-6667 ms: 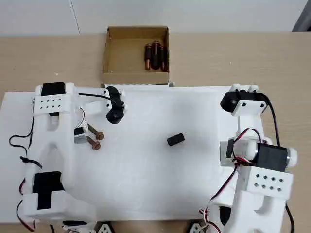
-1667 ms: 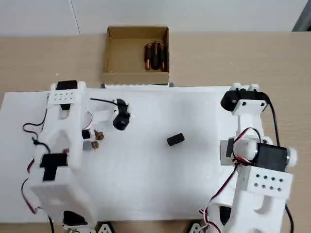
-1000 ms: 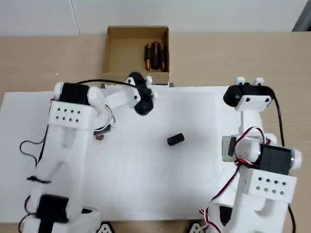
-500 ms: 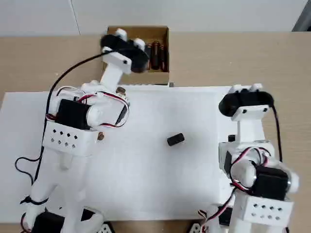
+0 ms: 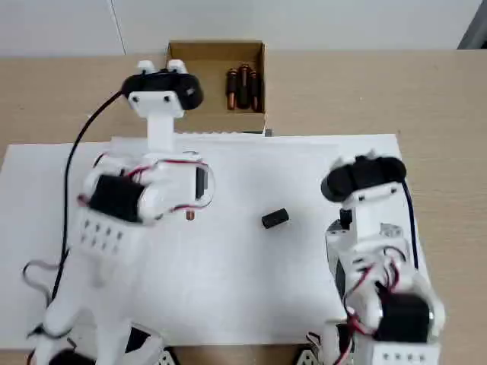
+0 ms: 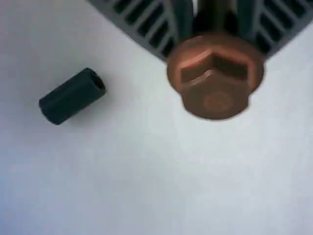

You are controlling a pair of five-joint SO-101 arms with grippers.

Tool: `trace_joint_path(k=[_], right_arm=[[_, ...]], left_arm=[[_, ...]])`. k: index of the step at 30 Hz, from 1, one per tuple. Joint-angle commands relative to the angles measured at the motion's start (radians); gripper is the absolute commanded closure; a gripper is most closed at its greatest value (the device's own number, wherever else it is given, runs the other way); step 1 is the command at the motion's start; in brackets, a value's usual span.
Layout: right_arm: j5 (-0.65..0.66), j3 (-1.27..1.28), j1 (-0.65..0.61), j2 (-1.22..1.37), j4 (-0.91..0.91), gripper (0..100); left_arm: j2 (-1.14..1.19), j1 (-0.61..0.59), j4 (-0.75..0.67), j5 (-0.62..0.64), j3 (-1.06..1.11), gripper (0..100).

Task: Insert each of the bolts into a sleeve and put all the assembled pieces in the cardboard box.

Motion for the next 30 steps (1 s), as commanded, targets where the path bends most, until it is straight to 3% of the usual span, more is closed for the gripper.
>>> trace_joint_path(k=[1, 10, 19, 30], right_arm=[[-0.012, 0.048, -0.010, -0.124, -0.025, 99.6], [-0.012, 0.269, -0.028, -0.331, -0.154, 99.6], [-0.106, 0.477, -0.309, -0.429, -0.312, 99.6], [-0.101, 0.631, -0.499, -0.475, -0.538, 99.6]], left_arm=[[-0.193, 0.015, -0.086, 0.009, 0.117, 100], [-0.634, 0.011, -0.348, 0.015, 0.570, 100], [-0.907, 0.012, -0.500, 0.021, 0.823, 100], [-1.096, 0.018, -0.723, 0.255, 1.026, 99]])
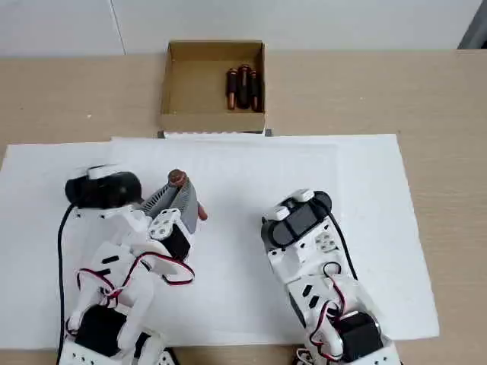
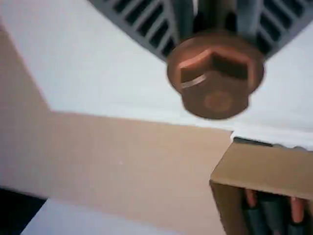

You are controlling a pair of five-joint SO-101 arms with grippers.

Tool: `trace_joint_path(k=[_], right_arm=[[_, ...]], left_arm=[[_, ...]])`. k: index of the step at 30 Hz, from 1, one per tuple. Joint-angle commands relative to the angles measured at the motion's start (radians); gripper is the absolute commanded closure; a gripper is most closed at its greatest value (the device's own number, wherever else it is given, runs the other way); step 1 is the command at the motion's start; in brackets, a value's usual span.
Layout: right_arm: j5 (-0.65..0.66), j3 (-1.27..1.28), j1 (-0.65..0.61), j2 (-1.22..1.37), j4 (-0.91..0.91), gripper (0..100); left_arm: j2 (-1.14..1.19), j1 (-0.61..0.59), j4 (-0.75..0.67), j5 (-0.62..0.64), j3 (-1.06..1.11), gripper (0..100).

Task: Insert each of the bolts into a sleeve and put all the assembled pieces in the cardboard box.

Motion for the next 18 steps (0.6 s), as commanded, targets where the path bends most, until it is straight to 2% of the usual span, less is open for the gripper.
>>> trace_joint_path(k=[1, 10, 18], right_arm=[[-0.008, -0.002, -0.048, -0.013, -0.065, 99.6], [-0.008, 0.000, -0.199, -0.013, -0.085, 99.6], [-0.008, -0.002, -0.245, -0.012, -0.122, 99.6]], left_arm=[[-0.075, 0.006, -0.089, 0.038, 0.024, 99], [-0.236, 0.135, -0.146, 0.043, 0.116, 99], [-0.232, 0.143, -0.146, 0.044, 0.120, 99]])
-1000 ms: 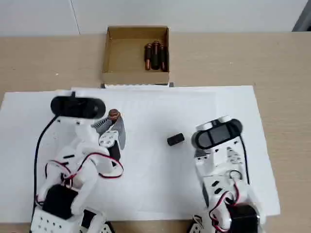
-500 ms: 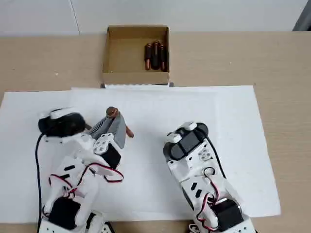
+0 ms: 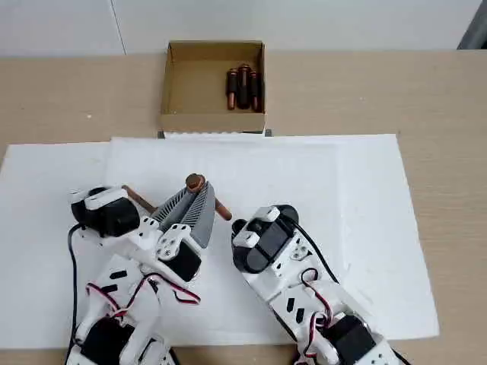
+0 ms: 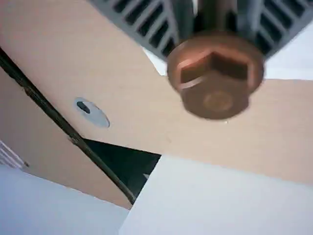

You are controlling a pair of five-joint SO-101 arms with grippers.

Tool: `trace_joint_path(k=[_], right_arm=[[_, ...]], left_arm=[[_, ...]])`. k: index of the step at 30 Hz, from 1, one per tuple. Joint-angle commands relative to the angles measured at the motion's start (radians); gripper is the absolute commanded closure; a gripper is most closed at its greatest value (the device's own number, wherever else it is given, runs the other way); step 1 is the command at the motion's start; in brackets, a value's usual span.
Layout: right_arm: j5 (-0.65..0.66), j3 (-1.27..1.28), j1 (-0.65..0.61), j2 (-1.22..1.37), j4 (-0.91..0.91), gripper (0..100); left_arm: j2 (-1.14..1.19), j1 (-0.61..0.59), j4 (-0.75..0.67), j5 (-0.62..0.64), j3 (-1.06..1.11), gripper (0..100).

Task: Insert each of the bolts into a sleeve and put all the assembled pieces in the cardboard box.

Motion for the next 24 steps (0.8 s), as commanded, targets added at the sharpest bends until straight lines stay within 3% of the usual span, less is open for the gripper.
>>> trace_joint_path(k=[1, 24], right_arm=[[-0.008, -0.008, -0.015, -0.004, -0.067, 99.6], [0.009, -0.015, -0.015, -0.004, -0.096, 99.5]], left_arm=[[-0.015, 0.005, -0.031, 0.006, -0.005, 99], [-0.012, 0.071, -0.029, 0.000, 0.048, 99]])
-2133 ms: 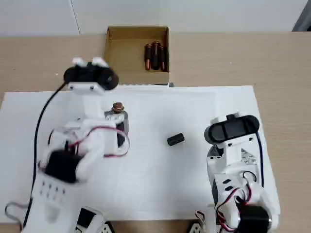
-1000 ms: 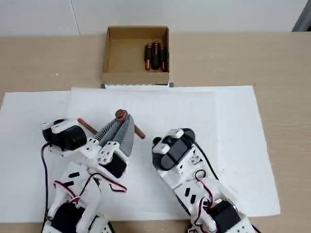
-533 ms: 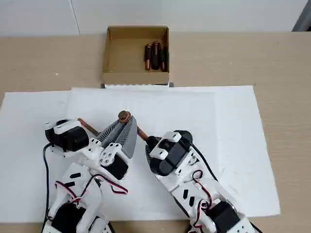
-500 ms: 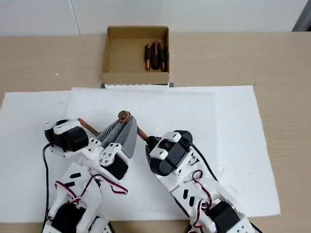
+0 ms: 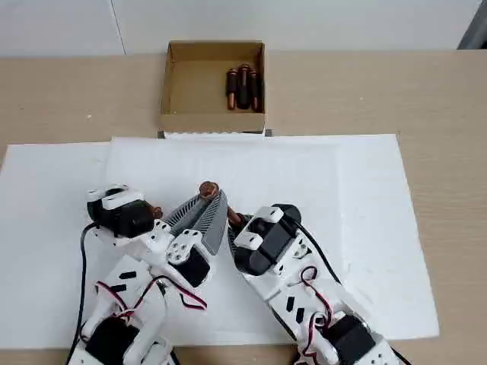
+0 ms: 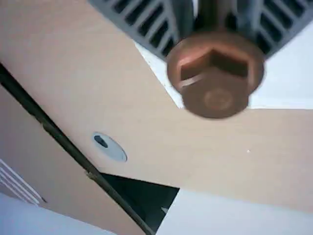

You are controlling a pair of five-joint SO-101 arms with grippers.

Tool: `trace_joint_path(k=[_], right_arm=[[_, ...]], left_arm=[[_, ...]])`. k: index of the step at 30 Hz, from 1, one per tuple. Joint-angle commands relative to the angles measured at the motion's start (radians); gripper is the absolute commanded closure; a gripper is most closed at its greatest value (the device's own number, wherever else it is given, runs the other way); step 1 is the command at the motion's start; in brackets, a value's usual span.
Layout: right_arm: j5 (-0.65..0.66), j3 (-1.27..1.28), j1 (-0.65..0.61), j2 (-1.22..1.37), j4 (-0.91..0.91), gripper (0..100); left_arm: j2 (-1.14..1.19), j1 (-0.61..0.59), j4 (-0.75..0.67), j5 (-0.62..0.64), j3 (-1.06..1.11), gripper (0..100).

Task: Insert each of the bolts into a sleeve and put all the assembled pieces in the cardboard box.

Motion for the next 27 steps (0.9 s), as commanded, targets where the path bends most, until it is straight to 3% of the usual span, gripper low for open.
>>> trace_joint_path(k=[1, 8, 16, 22, 27], right_arm=[[0.026, -0.015, -0.013, -0.005, -0.031, 99.5], [0.066, -0.015, -0.013, -0.005, -0.031, 99.5], [0.092, -0.015, -0.013, -0.005, -0.031, 99.5], [0.091, -0.009, -0.013, -0.005, -0.031, 99.5], [0.086, -0.008, -0.012, -0.005, -0.031, 99.5]], left_arm=[[-0.009, 0.003, -0.028, -0.002, 0.005, 99], [-0.009, 0.098, -0.023, -0.135, 0.050, 99], [-0.009, 0.126, 0.015, -0.160, 0.088, 99], [-0.009, 0.124, 0.110, -0.176, 0.087, 83], [-0.009, 0.124, 0.110, -0.178, 0.067, 82]])
